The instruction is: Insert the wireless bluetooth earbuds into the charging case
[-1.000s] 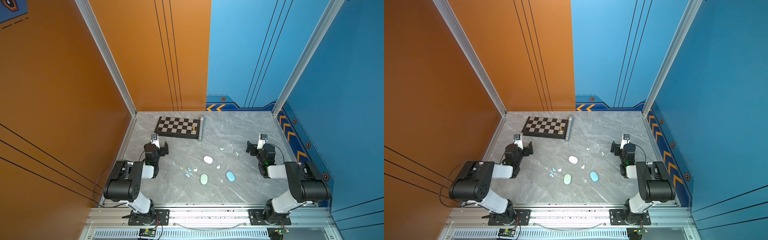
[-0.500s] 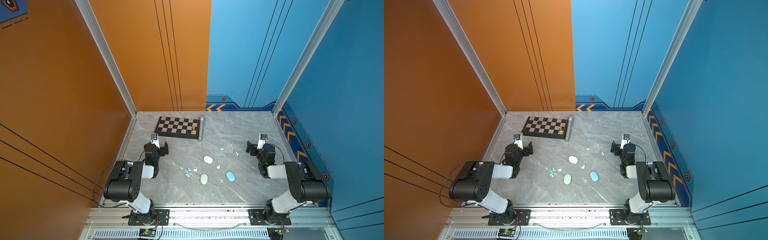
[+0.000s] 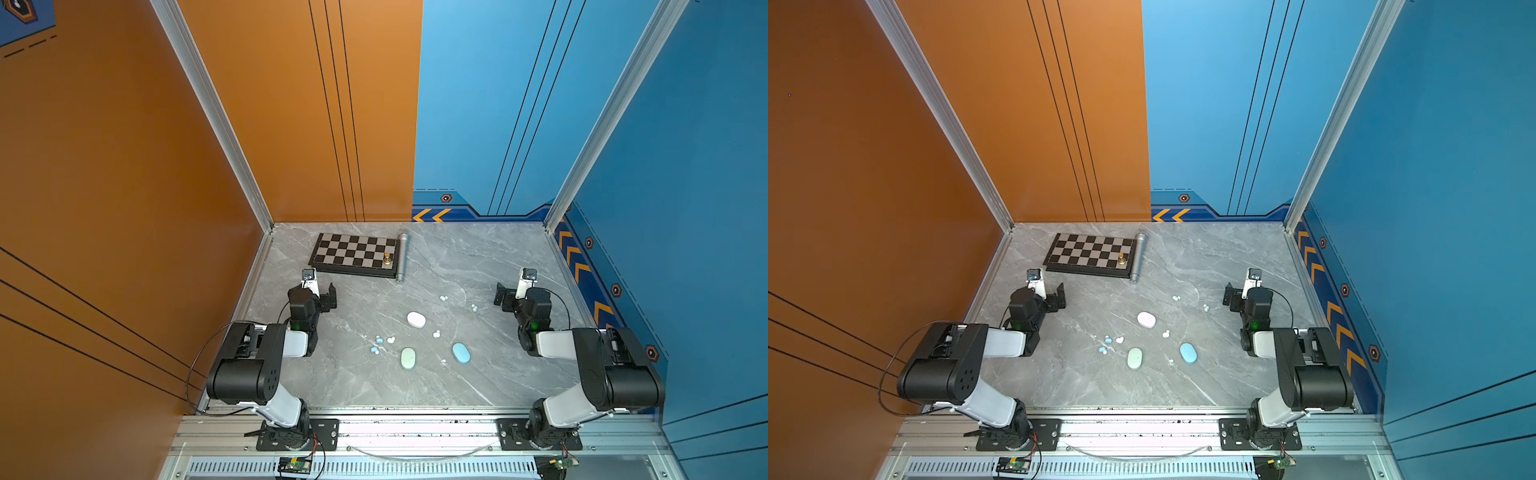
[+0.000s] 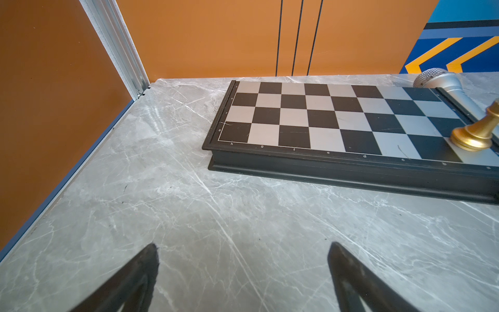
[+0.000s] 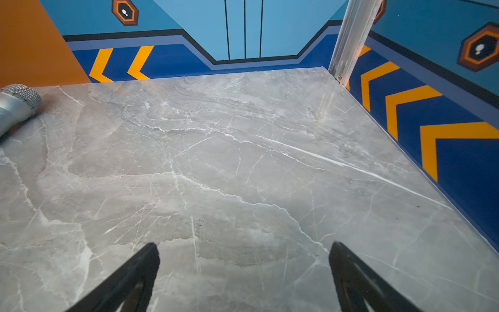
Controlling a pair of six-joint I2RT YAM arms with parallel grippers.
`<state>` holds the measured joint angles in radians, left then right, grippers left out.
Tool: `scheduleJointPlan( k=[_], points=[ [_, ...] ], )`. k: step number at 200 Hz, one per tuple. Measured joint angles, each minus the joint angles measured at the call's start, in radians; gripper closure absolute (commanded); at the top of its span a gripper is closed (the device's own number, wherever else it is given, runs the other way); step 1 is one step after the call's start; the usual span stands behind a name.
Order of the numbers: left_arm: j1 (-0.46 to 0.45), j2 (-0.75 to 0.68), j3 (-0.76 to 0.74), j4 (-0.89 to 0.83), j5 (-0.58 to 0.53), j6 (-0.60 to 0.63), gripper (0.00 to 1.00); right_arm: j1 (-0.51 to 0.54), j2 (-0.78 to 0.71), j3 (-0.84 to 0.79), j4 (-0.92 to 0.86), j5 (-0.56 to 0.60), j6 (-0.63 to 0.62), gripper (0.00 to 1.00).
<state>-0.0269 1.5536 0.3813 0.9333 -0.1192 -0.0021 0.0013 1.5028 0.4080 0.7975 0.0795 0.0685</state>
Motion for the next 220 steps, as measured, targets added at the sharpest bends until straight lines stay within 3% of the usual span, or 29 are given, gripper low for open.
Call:
scheduleJointPlan(
  k=[20,44,81,118,137,171,195,220],
  points=[
    [-0.01,-0.102,-0.028,-0.045,-0.013,0.008,0.02,-0.001,-0.09,0.037,-0.104,0.003,0.01,0.0],
    [-0.034,-0.319,-0.039,-0.151,-0.037,-0.011,0.02,-0.014,-0.229,0.117,-0.275,-0.013,0.076,0.0],
    [-0.037,-0.762,0.057,-0.547,-0.105,-0.309,0.02,-0.041,-0.361,0.364,-0.636,-0.028,0.381,0.02],
    [-0.009,-0.978,0.116,-0.85,-0.085,-0.515,0.02,0.008,-0.419,0.418,-0.843,-0.13,0.521,0.05],
    [0.011,-1.061,0.092,-0.963,-0.066,-0.614,0.02,0.131,-0.401,0.477,-1.022,-0.131,0.523,0.04],
    [0.066,-1.181,0.023,-1.013,0.065,-0.666,0.02,0.482,-0.335,0.637,-1.305,-0.048,0.449,0.04],
    [0.069,-1.101,0.054,-1.041,0.214,-0.629,0.02,0.722,-0.277,0.653,-1.415,0.037,0.364,0.02],
    [0.047,-0.958,0.133,-1.075,0.356,-0.571,0.02,0.89,-0.171,0.652,-1.471,0.066,0.274,0.0]
  ],
)
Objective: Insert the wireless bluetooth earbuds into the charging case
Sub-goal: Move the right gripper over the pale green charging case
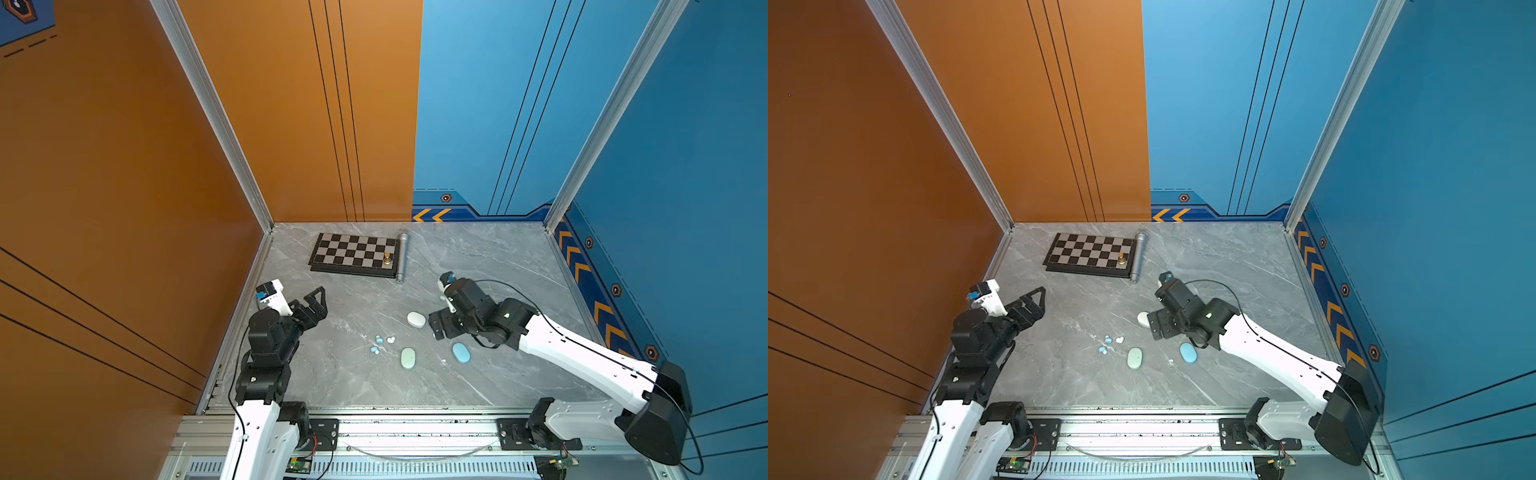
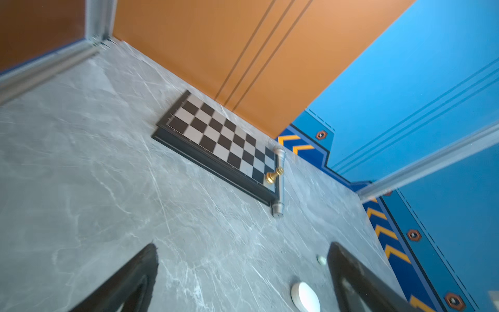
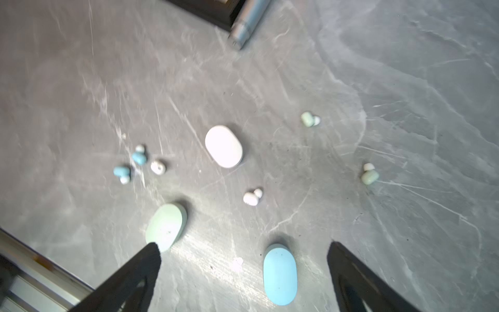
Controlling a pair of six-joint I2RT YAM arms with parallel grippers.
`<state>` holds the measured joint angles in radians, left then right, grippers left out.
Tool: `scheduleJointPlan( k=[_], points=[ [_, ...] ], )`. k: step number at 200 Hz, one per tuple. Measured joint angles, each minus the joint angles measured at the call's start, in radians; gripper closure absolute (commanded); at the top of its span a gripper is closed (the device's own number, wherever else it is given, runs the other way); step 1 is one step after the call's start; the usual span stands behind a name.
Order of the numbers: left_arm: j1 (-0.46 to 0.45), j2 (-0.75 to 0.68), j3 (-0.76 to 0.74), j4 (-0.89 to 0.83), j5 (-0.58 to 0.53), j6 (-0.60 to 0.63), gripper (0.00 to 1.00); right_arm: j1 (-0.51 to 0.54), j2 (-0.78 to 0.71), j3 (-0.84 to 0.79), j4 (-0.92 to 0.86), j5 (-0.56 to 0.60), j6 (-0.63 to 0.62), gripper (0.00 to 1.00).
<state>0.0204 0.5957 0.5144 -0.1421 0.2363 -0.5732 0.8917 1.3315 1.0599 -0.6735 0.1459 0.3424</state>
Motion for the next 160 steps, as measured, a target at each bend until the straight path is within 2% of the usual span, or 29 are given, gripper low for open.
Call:
scheduleJointPlan(
  k=[34,48,63,88,160],
  points=[
    [-0.106,0.126,0.113,-0.076,0.055,0.119,0.02,0.12,0.199,0.05,-0.04,-0.046,-0.082,0.0],
    [-0.159,0.159,0.155,-0.103,0.053,0.172,0.02,0.163,0.289,0.106,-0.052,-0.064,-0.104,0.03],
    [-0.21,0.189,0.188,-0.12,0.04,0.222,0.02,0.2,0.371,0.178,-0.068,-0.071,-0.117,0.02],
    [-0.273,0.22,0.211,-0.142,0.005,0.283,0.02,0.214,0.451,0.274,-0.1,-0.079,-0.118,0.04],
    [-0.306,0.192,0.221,-0.18,-0.053,0.334,0.02,0.207,0.65,0.44,-0.244,-0.042,-0.094,0.02]
  ],
)
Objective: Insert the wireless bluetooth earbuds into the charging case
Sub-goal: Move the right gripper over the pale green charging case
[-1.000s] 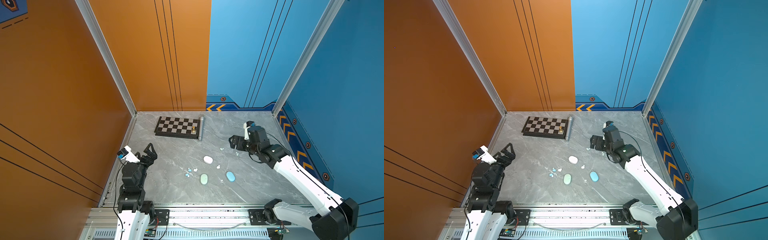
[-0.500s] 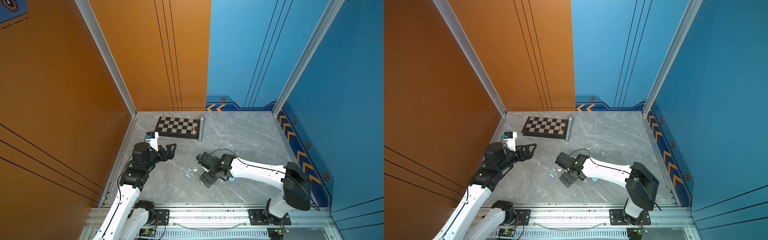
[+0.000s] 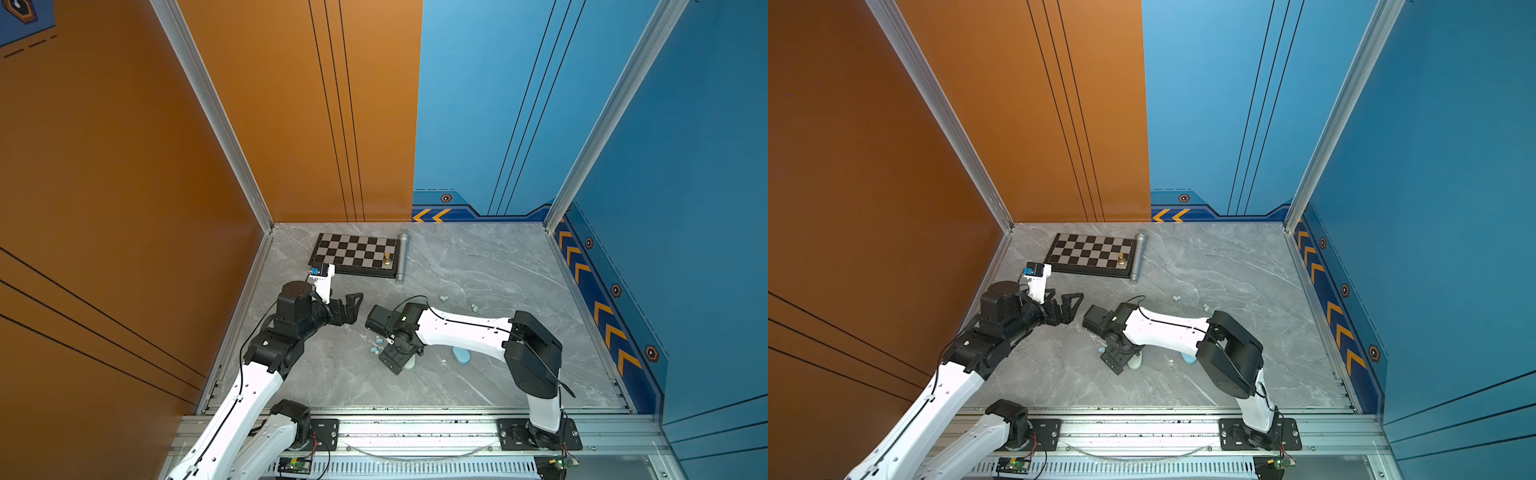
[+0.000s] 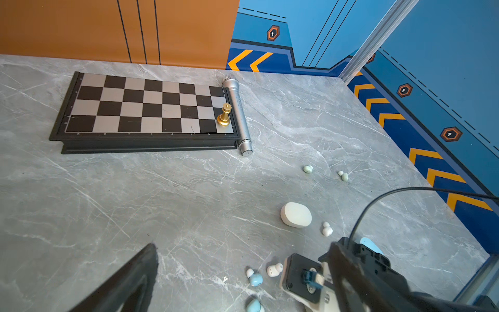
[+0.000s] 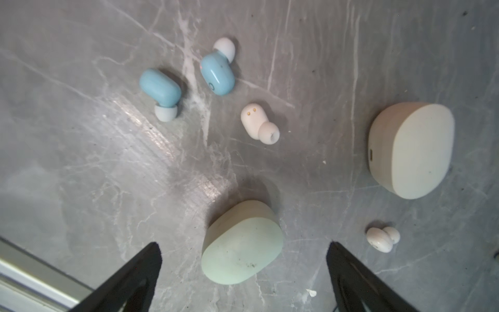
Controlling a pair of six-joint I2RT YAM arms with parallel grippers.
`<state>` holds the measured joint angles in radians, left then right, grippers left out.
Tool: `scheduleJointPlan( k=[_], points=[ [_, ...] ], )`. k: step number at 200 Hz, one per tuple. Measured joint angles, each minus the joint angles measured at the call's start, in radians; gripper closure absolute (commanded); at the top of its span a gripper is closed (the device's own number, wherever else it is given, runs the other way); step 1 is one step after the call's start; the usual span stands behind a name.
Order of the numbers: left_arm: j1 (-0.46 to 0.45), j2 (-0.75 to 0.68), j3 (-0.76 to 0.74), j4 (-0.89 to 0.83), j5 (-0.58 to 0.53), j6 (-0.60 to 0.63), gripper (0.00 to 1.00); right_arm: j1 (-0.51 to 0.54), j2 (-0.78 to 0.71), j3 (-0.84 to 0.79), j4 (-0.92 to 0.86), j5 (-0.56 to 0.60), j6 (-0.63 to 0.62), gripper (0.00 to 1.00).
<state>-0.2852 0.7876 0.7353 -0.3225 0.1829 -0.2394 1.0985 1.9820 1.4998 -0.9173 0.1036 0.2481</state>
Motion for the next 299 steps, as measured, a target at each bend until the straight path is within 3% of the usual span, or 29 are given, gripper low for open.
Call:
scheduleJointPlan(
  k=[23,103,133,184,197,216,299],
  points=[
    [-0.004,-0.027,0.003,-0.014,-0.007,0.001,0.02,-0.006,0.022,0.0,-0.031,0.006,0.003,0.03],
    [-0.005,-0.033,0.074,-0.063,-0.016,0.031,0.02,-0.079,0.022,-0.064,-0.056,0.024,0.003,0.2],
    [-0.025,-0.033,0.074,-0.069,-0.016,0.031,0.02,-0.142,-0.077,-0.185,-0.031,-0.014,0.003,0.27],
    [-0.067,-0.018,0.074,-0.087,-0.014,0.035,0.02,-0.269,-0.295,-0.337,0.1,-0.192,-0.032,0.31],
    [-0.077,-0.016,0.074,-0.097,-0.013,0.042,0.02,-0.282,-0.325,-0.356,0.128,-0.218,-0.053,0.39],
    [-0.094,-0.02,0.074,-0.099,-0.005,0.064,0.02,-0.278,-0.351,-0.37,0.165,-0.239,-0.112,0.47],
    [-0.17,-0.093,0.074,-0.184,0.069,0.286,0.03,-0.291,-0.554,-0.572,0.381,-0.448,-0.595,0.39]
  ],
)
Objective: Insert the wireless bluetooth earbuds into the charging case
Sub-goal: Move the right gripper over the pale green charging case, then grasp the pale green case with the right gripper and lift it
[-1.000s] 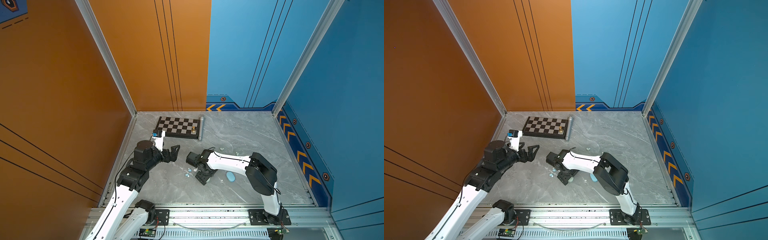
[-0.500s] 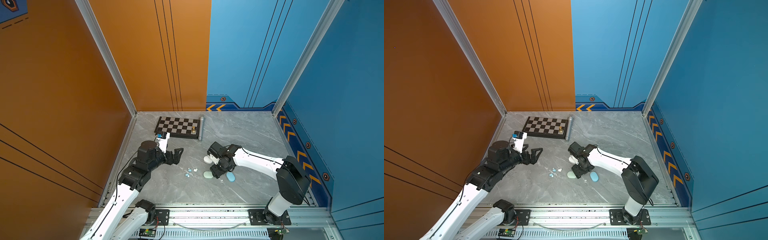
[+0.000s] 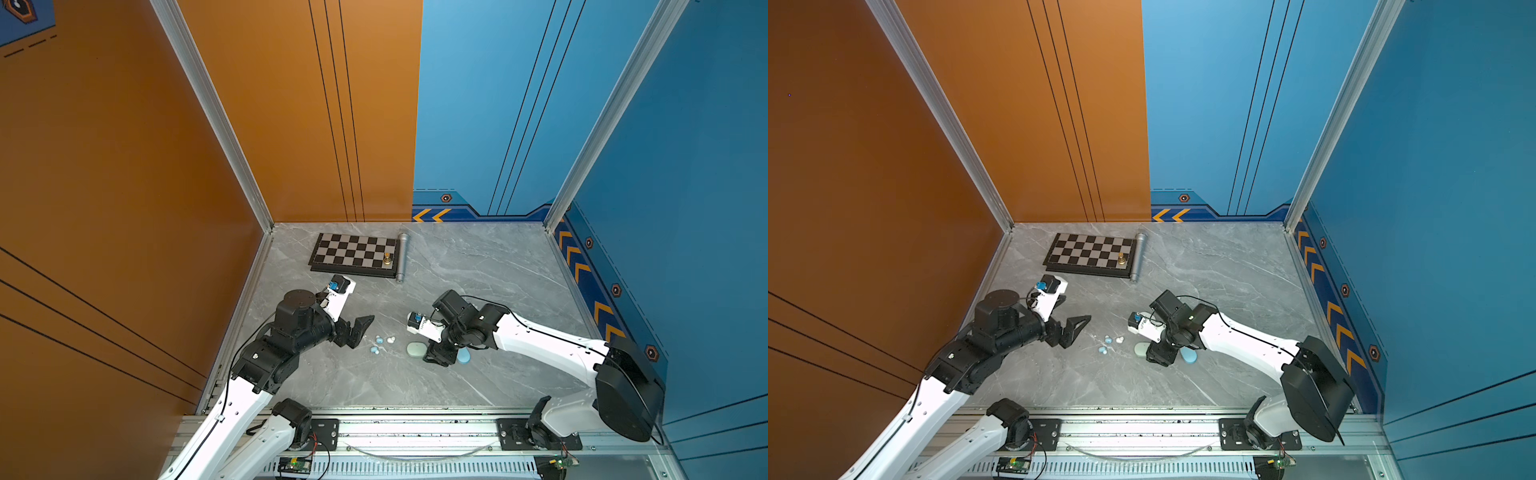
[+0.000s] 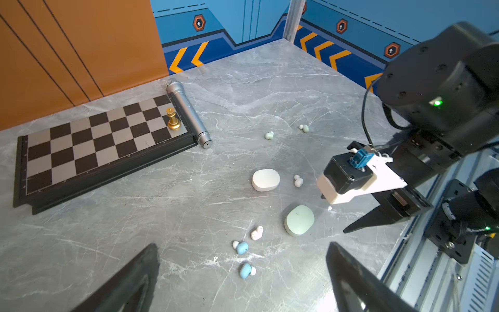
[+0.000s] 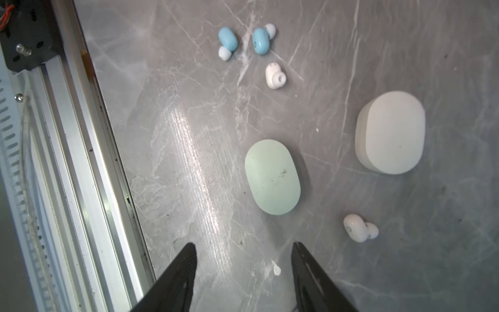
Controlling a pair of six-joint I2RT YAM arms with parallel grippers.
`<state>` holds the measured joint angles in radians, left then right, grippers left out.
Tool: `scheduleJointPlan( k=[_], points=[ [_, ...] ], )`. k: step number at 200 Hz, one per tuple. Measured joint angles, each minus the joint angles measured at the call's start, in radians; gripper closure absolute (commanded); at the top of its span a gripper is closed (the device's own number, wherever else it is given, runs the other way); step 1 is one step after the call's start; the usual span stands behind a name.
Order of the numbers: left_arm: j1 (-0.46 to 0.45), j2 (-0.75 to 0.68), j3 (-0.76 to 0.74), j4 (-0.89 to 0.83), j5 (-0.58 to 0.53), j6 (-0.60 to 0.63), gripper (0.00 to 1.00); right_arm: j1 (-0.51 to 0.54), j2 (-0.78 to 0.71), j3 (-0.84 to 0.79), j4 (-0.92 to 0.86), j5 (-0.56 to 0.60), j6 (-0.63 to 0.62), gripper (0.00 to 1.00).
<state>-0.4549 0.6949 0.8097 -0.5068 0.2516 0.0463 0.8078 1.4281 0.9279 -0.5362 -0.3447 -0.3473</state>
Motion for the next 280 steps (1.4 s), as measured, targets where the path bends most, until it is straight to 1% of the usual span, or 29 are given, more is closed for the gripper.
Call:
scheduleJointPlan(
  k=[29,58,99,150,232,270,280],
  points=[
    [-0.027,-0.02,0.0,-0.017,0.016,0.069,0.03,-0.024,0.021,0.0,0.045,-0.02,-0.12,0.39],
    [-0.043,-0.014,0.0,-0.031,0.015,0.108,0.03,-0.038,0.086,0.004,0.058,-0.022,-0.197,0.38],
    [-0.064,0.016,0.0,-0.037,0.014,0.138,0.04,-0.043,0.172,0.039,0.058,-0.022,-0.267,0.37],
    [-0.095,0.067,0.003,-0.039,0.009,0.148,0.07,-0.042,0.242,0.069,0.058,-0.021,-0.312,0.38],
    [-0.122,0.073,0.006,-0.04,-0.016,0.148,0.07,-0.014,0.307,0.102,0.058,-0.018,-0.319,0.48],
    [-0.122,0.073,0.006,-0.04,-0.02,0.149,0.07,-0.007,0.316,0.106,0.058,-0.016,-0.321,0.57],
    [-0.122,0.074,0.007,-0.04,-0.02,0.149,0.07,-0.007,0.316,0.108,0.058,-0.013,-0.318,0.62]
  ],
)
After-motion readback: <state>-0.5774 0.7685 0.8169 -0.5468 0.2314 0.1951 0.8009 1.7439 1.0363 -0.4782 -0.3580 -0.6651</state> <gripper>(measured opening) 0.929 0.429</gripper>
